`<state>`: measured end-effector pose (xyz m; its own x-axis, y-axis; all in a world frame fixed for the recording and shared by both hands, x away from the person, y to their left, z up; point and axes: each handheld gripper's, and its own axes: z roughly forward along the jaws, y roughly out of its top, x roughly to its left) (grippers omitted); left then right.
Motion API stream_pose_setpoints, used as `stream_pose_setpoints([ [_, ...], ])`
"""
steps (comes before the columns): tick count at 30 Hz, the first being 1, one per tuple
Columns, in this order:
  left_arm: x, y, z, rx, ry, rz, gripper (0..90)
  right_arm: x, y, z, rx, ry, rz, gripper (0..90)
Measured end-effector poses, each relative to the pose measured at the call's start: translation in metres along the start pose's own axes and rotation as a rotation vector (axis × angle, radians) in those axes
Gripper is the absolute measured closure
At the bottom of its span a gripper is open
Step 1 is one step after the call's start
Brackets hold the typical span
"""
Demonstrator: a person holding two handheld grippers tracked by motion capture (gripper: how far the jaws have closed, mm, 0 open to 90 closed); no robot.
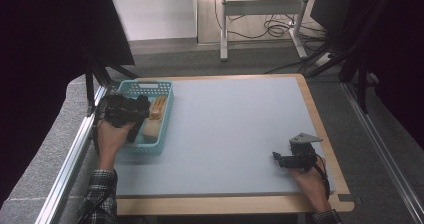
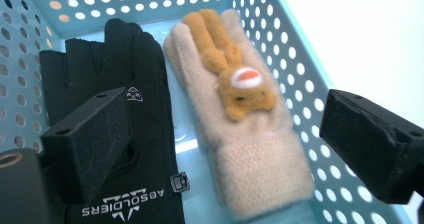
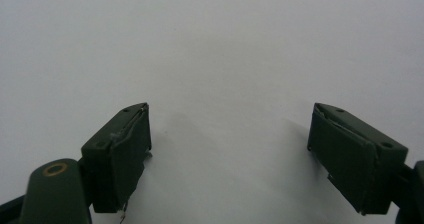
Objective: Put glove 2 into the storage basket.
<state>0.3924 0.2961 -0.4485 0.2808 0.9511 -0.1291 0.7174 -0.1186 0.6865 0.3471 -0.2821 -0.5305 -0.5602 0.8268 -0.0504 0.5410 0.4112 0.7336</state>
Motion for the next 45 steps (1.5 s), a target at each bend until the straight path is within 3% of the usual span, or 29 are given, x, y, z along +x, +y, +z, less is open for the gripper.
stream_pose_setpoints([
  [3,-0.005,-0.004,-0.006,0.0,0.003,0.031,4.6,0.0,0.0,0.0,0.0,0.0,0.0,16.8],
  [7,-0.008,-0.011,-0.013,-0.027,-0.018,0.039,4.1,0.0,0.0,0.0,0.0,-0.001,-0.004,16.8],
  [17,-0.028,-0.017,-0.011,-0.056,-0.039,0.09,1.2,0.0,0.0,0.0,0.0,-0.001,0.0,16.8],
  [20,-0.034,-0.017,-0.01,-0.055,-0.034,0.119,0.7,0.0,0.0,0.0,0.0,-0.001,-0.001,16.8],
  [31,-0.057,-0.012,-0.019,-0.108,-0.091,0.13,0.0,0.0,0.0,0.0,0.0,-0.001,-0.002,16.8],
  [45,-0.091,-0.008,-0.014,-0.113,-0.118,0.215,0.0,0.0,0.0,0.0,0.001,-0.001,-0.002,16.8],
])
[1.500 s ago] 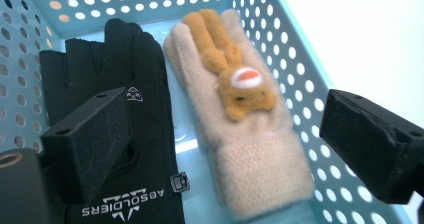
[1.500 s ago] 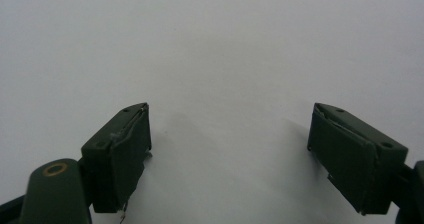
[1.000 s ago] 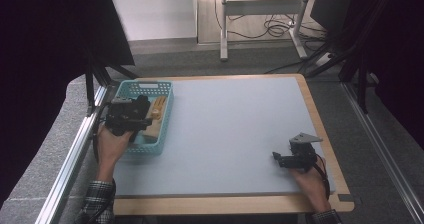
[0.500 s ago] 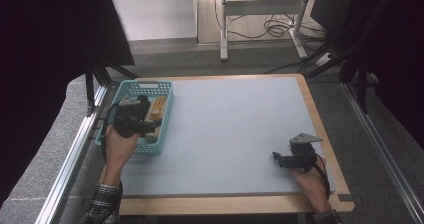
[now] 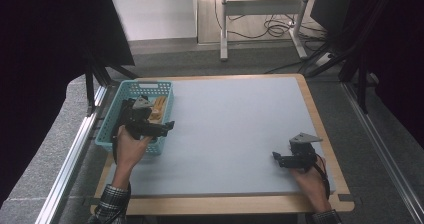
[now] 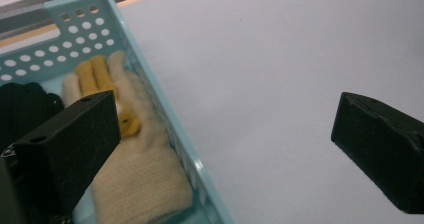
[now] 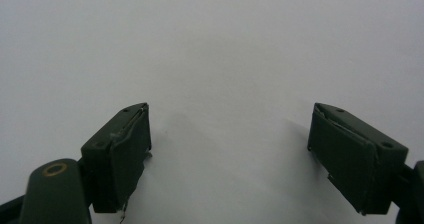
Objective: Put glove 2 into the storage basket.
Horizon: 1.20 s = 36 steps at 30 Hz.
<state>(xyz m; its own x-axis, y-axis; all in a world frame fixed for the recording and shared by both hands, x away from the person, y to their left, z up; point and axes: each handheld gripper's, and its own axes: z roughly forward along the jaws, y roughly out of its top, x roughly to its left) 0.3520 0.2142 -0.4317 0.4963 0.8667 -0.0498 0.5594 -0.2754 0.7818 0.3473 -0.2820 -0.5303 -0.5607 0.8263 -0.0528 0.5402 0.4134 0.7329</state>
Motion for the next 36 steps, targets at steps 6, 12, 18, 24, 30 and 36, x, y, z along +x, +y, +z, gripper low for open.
stream_pose_setpoints([
  [6,-0.013,0.004,0.007,0.005,-0.014,0.028,0.0,0.0,0.0,0.0,0.0,0.001,0.0,16.8],
  [12,-0.024,0.006,0.015,0.01,-0.039,0.041,0.0,0.0,0.0,0.0,0.001,0.001,0.0,16.8],
  [18,-0.035,0.006,0.025,0.016,-0.06,0.053,0.1,0.0,0.0,0.0,0.001,0.001,0.0,16.8],
  [24,-0.047,0.006,0.033,0.014,-0.089,0.066,0.2,0.0,0.0,0.0,0.001,0.001,-0.001,16.8],
  [30,-0.061,0.005,0.04,0.005,-0.125,0.077,0.4,0.0,0.0,0.0,0.0,0.0,0.0,16.8],
  [36,-0.077,0.003,0.048,0.002,-0.157,0.097,0.4,0.0,0.0,0.0,0.0,0.0,0.0,16.8],
])
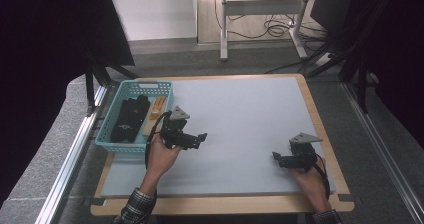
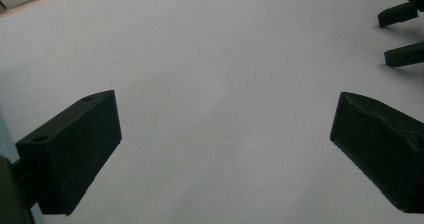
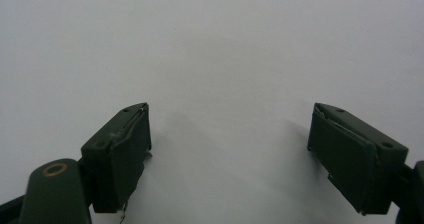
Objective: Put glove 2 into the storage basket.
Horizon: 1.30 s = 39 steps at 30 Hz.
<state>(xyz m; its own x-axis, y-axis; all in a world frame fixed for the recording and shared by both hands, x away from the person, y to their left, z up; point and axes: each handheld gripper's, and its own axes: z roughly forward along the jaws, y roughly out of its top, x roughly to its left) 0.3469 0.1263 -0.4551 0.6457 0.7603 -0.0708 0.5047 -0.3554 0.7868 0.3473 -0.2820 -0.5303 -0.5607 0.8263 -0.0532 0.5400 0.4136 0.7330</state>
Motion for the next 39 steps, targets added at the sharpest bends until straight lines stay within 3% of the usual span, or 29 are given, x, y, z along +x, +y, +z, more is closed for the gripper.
stream_pose_setpoints([
  [21,-0.029,-0.023,0.024,0.006,-0.058,0.051,0.3,0.0,0.0,0.0,0.0,0.001,0.001,16.8],
  [30,-0.03,-0.04,0.027,0.002,-0.087,0.053,0.3,0.0,0.0,0.0,0.0,0.0,0.0,16.8],
  [39,-0.033,-0.057,0.03,0.019,-0.083,0.057,0.3,0.0,0.0,0.0,0.0,0.0,-0.001,16.8],
])
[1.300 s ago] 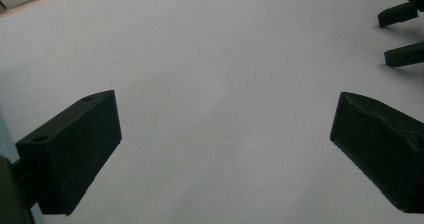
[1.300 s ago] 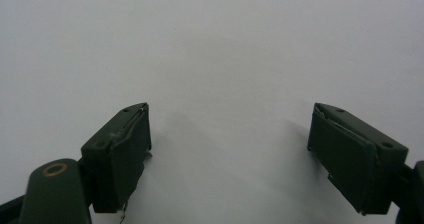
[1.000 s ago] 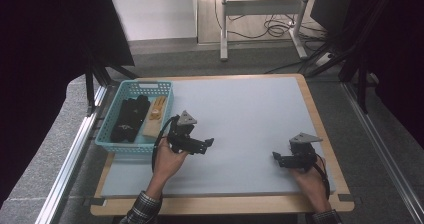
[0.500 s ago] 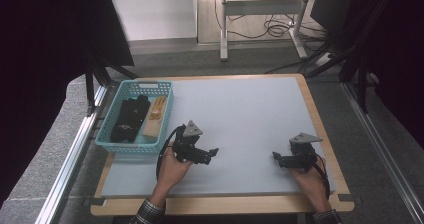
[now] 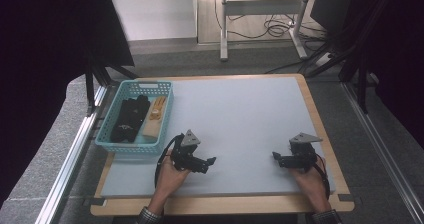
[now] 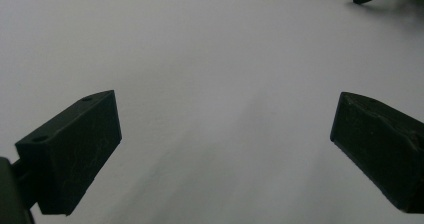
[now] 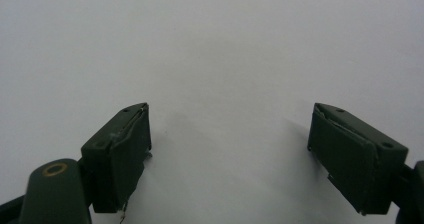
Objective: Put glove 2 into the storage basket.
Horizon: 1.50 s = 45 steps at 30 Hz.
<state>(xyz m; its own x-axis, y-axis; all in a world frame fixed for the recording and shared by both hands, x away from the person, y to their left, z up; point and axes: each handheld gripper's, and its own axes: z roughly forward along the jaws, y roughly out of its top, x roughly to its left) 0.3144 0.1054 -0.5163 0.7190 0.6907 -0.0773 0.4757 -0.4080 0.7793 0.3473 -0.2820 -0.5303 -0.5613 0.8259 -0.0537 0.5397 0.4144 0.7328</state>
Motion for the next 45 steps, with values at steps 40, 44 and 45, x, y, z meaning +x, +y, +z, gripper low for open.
stream_pose_setpoints([
  [40,-0.012,-0.023,0.021,0.135,0.042,0.022,0.0,0.0,0.0,0.0,0.0,0.001,0.001,16.8],
  [44,-0.012,-0.023,0.021,0.138,0.043,0.015,0.0,0.0,0.0,0.0,-0.001,0.0,0.002,16.8],
  [45,-0.012,-0.023,0.021,0.138,0.044,0.016,0.0,0.0,0.0,0.0,-0.001,0.0,0.0,16.8],
])
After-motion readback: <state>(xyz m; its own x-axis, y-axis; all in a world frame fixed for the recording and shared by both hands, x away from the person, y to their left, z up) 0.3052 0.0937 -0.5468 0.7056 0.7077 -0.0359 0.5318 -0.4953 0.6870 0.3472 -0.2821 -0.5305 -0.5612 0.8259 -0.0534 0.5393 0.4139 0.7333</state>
